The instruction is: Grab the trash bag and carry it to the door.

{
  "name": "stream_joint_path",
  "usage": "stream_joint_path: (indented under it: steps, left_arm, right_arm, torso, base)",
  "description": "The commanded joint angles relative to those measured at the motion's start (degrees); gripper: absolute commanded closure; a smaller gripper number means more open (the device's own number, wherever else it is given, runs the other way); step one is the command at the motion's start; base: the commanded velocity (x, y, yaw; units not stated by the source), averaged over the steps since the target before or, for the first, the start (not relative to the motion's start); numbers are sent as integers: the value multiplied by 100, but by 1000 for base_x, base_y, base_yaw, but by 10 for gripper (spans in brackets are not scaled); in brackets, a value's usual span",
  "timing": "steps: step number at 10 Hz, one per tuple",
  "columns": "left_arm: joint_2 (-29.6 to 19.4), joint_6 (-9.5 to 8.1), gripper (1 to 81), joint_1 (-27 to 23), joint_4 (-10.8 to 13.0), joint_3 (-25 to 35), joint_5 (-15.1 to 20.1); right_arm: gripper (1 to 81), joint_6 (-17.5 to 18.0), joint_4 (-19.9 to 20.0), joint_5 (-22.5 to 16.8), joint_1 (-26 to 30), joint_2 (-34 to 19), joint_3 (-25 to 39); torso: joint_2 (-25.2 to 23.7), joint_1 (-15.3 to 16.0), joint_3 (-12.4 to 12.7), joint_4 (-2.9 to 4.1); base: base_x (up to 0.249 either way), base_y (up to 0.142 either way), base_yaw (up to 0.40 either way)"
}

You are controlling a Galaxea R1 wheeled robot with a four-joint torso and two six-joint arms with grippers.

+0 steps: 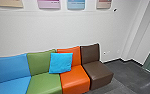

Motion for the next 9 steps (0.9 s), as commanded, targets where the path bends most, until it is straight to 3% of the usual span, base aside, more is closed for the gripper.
stream_joint_path:
  steps: [1,9]
  left_arm:
    - [16,51,811,-329,22,-19,419]
    - [25,60,811,-329,39,-19,419]
  right_arm:
    - [10,-8,-77,-306,193,41,-86]
    - [10,27,-42,-324,193,225,-411]
  torso:
    - [0,0,0,0]
    - [0,-2,0,0]
  base:
    - [0,0,-191]
    - [0,0,-221]
